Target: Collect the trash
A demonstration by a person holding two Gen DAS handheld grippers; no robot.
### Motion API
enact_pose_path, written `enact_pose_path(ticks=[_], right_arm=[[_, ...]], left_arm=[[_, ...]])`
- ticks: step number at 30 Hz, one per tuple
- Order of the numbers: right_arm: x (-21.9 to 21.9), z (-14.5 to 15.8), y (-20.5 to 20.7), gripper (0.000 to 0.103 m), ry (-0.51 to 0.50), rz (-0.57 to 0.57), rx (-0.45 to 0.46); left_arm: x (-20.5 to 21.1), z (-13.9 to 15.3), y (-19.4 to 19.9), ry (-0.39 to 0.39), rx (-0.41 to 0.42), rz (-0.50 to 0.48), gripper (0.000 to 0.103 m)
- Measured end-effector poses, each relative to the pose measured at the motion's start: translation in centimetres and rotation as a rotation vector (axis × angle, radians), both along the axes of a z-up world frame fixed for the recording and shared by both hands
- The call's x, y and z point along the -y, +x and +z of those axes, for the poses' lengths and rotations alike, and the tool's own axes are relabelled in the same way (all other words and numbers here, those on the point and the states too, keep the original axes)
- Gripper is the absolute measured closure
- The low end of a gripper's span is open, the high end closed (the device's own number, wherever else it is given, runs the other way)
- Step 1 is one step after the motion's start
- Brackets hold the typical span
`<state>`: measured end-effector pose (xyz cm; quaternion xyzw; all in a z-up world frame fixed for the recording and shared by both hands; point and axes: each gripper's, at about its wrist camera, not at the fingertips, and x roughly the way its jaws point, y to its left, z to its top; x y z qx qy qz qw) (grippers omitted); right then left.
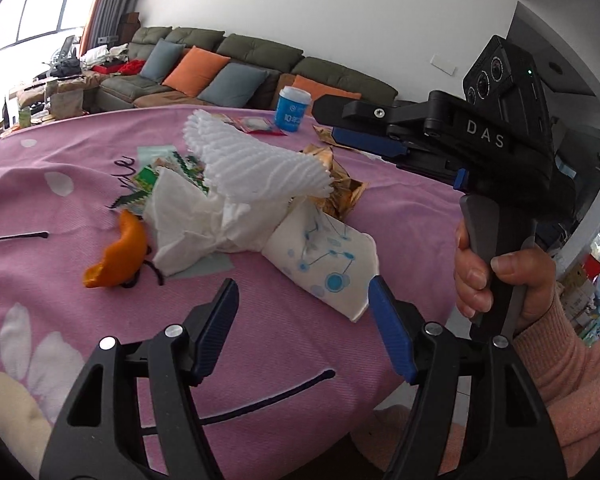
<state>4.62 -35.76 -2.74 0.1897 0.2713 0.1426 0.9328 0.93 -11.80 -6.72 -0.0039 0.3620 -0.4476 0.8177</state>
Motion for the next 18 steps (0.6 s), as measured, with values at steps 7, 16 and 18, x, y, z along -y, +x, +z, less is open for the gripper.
enact_pose_path(ticks=[7,16,18], right_arm=[[0.1,-0.8,0.1,0.046,0.009,0.024,-0.008],[0.3,-2.2,1.3,0.033,0.046,0.051,-0.062],[0.4,-2.6,1.7,0.033,0.059,0.062,-0.084]], left_arm=[[3.2,-1.9,2.1,-0.019,-0.14,-0.041,0.036],[4.6,-3.5,4.7,-0.082,-0.29,-0.048,0.055],[4.3,-3.9,5.1,-0.105,-0.32,-0.042,0.056]])
